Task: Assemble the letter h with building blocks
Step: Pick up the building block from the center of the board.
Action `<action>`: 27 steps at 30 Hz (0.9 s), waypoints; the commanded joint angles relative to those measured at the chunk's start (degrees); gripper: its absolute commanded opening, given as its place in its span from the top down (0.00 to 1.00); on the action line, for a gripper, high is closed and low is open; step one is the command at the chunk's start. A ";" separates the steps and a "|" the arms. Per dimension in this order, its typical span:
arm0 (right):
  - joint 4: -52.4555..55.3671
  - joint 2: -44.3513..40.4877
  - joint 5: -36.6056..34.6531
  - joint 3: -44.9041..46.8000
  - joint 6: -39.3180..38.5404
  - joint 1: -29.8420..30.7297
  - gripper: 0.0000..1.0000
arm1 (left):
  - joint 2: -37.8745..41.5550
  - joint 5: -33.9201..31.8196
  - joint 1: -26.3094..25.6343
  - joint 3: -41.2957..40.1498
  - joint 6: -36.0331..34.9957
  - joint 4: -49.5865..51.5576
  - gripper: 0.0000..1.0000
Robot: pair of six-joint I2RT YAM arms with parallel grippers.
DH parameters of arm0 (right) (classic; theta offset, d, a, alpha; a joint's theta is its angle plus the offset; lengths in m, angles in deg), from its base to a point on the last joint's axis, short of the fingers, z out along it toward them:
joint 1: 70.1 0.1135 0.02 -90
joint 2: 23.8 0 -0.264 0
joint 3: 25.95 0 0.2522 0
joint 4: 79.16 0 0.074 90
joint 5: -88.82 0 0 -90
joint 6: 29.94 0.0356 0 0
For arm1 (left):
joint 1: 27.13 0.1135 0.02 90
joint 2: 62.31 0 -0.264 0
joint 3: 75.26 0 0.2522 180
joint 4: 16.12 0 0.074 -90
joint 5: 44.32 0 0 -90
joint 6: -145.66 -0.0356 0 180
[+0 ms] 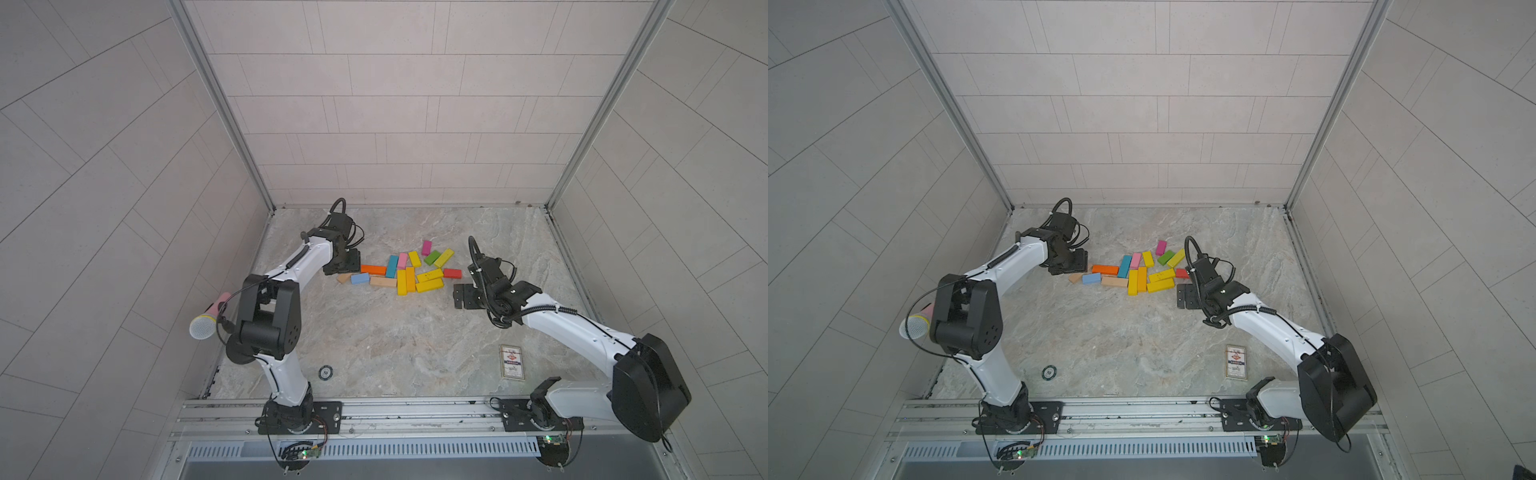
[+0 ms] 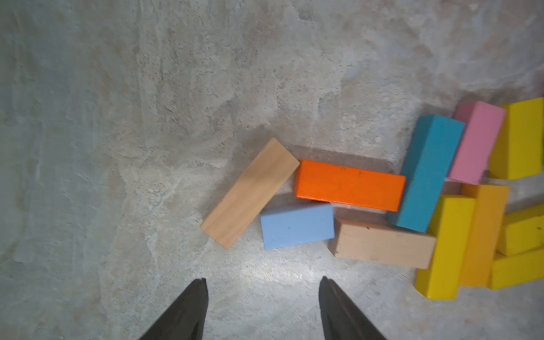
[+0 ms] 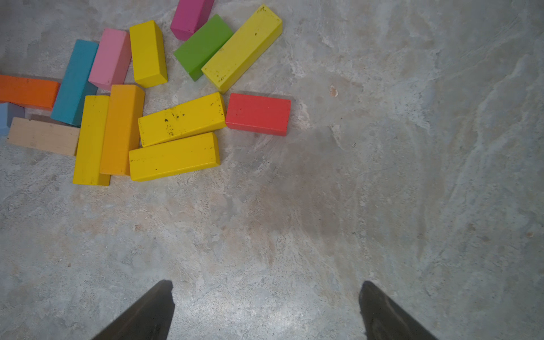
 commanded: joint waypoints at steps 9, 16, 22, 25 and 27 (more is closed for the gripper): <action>-0.83 1.03 -1.36 0.23 -0.06 0.46 0.00 | -6.56 0.03 0.19 3.91 -12.80 -3.61 0.34; -0.21 3.66 -2.60 -0.95 0.02 0.50 0.00 | -10.64 -2.81 0.15 5.67 -14.33 -3.36 0.35; -0.08 3.81 -3.15 -1.17 -0.02 0.53 0.00 | -12.28 -6.24 0.19 6.07 -14.92 -3.75 0.36; 0.20 3.75 -3.52 -1.14 -0.14 0.51 0.00 | -13.62 -6.74 0.19 6.07 -14.96 -3.75 0.38; 0.32 3.57 -3.65 -1.18 -0.15 0.49 0.00 | -14.39 -7.49 0.19 6.24 -14.98 -3.54 0.39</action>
